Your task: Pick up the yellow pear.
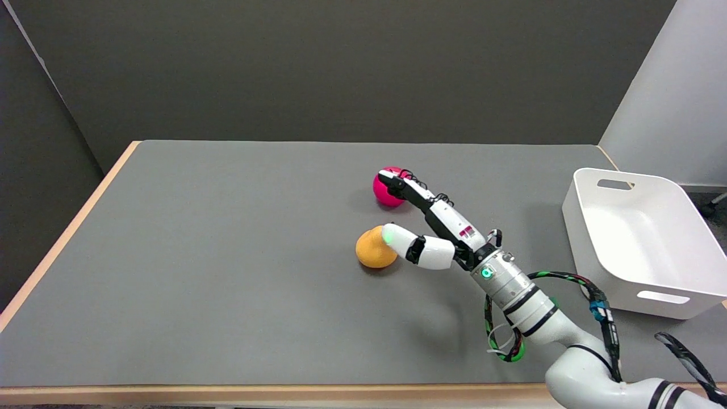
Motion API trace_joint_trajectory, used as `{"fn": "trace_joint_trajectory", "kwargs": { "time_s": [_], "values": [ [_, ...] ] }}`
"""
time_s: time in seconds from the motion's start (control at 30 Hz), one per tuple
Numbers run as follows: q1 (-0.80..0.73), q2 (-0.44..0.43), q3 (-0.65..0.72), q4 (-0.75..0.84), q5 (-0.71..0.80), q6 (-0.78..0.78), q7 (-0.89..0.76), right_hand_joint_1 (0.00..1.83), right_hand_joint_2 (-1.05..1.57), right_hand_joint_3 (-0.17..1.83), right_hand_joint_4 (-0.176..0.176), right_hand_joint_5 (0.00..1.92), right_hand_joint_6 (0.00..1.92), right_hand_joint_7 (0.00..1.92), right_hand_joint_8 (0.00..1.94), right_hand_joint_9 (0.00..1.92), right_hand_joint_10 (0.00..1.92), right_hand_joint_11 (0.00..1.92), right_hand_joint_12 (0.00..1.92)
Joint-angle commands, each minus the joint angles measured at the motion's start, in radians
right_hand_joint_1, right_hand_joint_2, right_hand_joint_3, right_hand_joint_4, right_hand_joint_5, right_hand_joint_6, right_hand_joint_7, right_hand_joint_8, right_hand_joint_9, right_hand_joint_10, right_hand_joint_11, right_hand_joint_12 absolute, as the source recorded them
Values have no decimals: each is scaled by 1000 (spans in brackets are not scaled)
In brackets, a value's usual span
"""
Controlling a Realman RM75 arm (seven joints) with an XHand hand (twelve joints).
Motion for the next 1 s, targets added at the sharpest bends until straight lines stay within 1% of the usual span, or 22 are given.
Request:
{"fn": "trace_joint_trajectory", "kwargs": {
  "time_s": [0.03, 0.13, 0.17, 0.3, 0.37, 0.4, 0.47, 0.5, 0.6, 0.67, 0.77, 1.0],
  "values": [
    [45, -55, -14, -84, 32, -46, 24, 300, 642, 987, 12, 69, 307, 96, 266, 44, 603, -1, 749],
    [47, -55, -14, -96, 74, -40, 42, 299, 643, 986, 11, 69, 295, 91, 262, 41, 598, -1, 728],
    [48, -55, -12, -102, 86, -35, 73, 288, 640, 981, 10, 71, 261, 87, 249, 37, 581, -1, 708],
    [58, -52, -1, -132, 118, -1, 229, 263, 630, 980, 11, 70, 248, 87, 231, 37, 572, -1, 701],
    [62, -48, 5, -142, 130, 1, 267, 257, 623, 981, 13, 70, 231, 82, 206, 31, 553, -1, 692],
    [65, -47, 9, -148, 137, 1, 285, 254, 628, 969, 14, 67, 228, 78, 200, 28, 544, -1, 685],
    [71, -45, 13, -153, 148, -1, 318, 239, 697, 859, 15, 44, 271, 68, 223, 31, 538, -1, 654],
    [75, -44, 16, -157, 154, -7, 345, 233, 712, 834, 15, 36, 278, 66, 226, 31, 535, -1, 639],
    [86, -42, 17, -172, 158, -13, 410, 223, 718, 830, 15, 26, 274, 59, 222, 28, 528, -1, 603],
    [91, -42, 16, -185, 162, -12, 492, 209, 703, 867, 15, 17, 276, 41, 235, 20, 523, -1, 553],
    [102, -41, 8, -204, 167, -12, 559, 192, 692, 888, 16, 10, 275, 29, 240, 14, 514, -1, 518],
    [128, -53, -10, -233, 158, -30, 565, 192, 684, 902, 17, 10, 266, 27, 230, 11, 497, -1, 447]
  ]
}}
